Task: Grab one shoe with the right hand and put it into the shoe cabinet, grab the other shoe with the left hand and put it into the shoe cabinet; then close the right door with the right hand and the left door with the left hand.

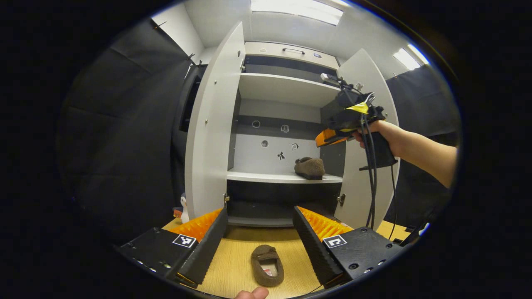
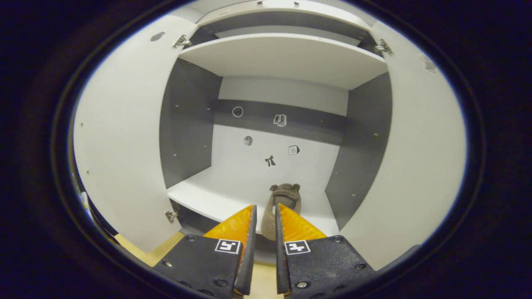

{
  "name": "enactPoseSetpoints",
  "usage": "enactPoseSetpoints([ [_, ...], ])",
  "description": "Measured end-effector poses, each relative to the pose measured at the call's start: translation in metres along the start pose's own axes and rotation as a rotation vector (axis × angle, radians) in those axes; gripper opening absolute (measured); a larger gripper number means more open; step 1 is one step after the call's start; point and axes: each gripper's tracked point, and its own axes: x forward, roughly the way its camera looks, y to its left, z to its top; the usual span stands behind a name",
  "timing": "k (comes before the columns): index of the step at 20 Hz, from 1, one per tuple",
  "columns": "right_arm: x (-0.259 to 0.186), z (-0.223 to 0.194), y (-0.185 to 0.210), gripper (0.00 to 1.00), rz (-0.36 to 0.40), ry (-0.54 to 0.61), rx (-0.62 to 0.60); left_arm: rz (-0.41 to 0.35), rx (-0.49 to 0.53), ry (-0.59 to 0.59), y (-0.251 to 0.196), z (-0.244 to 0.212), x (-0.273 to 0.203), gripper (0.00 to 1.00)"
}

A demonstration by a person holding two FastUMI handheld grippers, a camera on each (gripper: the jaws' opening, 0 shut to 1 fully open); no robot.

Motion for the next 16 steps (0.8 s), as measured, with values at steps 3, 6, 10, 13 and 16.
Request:
enactPoseSetpoints([
  [3, -0.032, -0.042, 0.005, 0.26, -0.001, -0.015, 0.031, -0.01, 0.001, -0.015, -0.003, 0.003, -0.004, 0.95],
  [6, -0.052, -0.084, 0.002, 0.26, -0.032, -0.034, 0.066, -0.019, 0.001, -0.008, -0.007, 0.002, -0.006, 0.95],
  [10, -0.083, -0.137, -0.009, 0.26, -0.133, -0.053, 0.085, -0.017, 0.0, 0.014, -0.009, -0.005, -0.01, 0.95],
  [13, -0.107, -0.171, -0.006, 0.27, -0.152, -0.067, 0.121, -0.019, 0.005, 0.029, -0.01, -0.01, -0.013, 0.95],
  [16, -0.125, -0.197, -0.011, 0.3, -0.195, -0.091, 0.134, -0.023, 0.014, 0.047, -0.014, -0.016, -0.015, 0.95],
])
